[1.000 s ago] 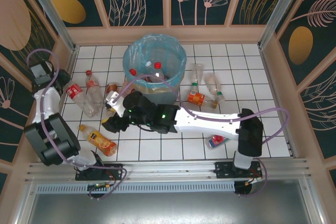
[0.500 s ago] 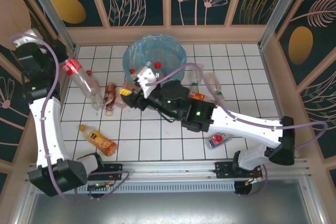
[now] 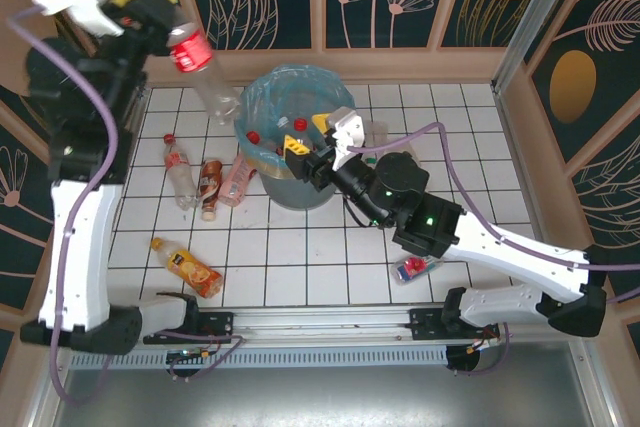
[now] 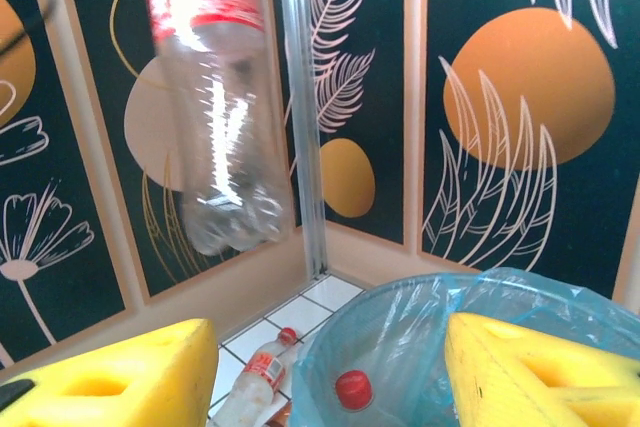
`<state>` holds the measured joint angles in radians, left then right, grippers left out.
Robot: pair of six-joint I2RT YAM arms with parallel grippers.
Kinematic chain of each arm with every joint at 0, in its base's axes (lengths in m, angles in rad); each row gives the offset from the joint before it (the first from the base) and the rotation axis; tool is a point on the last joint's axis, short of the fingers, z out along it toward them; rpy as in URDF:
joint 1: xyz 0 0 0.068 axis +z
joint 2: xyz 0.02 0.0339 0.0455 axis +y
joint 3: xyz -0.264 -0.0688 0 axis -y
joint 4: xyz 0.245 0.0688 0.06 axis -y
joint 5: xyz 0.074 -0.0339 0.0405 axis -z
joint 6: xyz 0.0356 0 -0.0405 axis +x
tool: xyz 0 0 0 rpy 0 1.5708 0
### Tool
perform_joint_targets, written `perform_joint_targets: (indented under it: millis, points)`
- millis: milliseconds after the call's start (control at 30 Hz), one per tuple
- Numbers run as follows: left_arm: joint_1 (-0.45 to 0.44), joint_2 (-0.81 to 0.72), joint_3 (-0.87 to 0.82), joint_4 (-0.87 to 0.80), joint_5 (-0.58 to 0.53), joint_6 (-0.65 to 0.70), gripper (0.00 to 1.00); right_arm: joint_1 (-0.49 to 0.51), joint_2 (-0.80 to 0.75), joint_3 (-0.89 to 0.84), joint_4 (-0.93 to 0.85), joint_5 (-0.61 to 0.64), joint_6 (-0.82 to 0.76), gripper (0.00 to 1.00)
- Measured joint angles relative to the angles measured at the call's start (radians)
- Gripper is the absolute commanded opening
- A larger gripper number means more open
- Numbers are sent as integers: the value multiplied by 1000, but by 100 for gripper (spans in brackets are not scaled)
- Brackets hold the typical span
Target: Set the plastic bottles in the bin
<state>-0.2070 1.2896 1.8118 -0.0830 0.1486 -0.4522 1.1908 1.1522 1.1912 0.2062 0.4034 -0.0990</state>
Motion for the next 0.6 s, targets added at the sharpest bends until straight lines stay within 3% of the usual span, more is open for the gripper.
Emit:
perform_joint_targets:
  millis: [100,200,400,600]
  points:
    - [-139,109,32,28,-27,66,0,0,-19,-7,2,10,3,62]
    - [-223,211,53,37,-27,116,0,0,-26,-10,0,19,10,62]
    - [-266,342,56,105,-20,172,0,0,-43,-35,-10,41,30,62]
    - [-290,346,-134,296,0,174,0,0,-72,-61,-29,61,46,62]
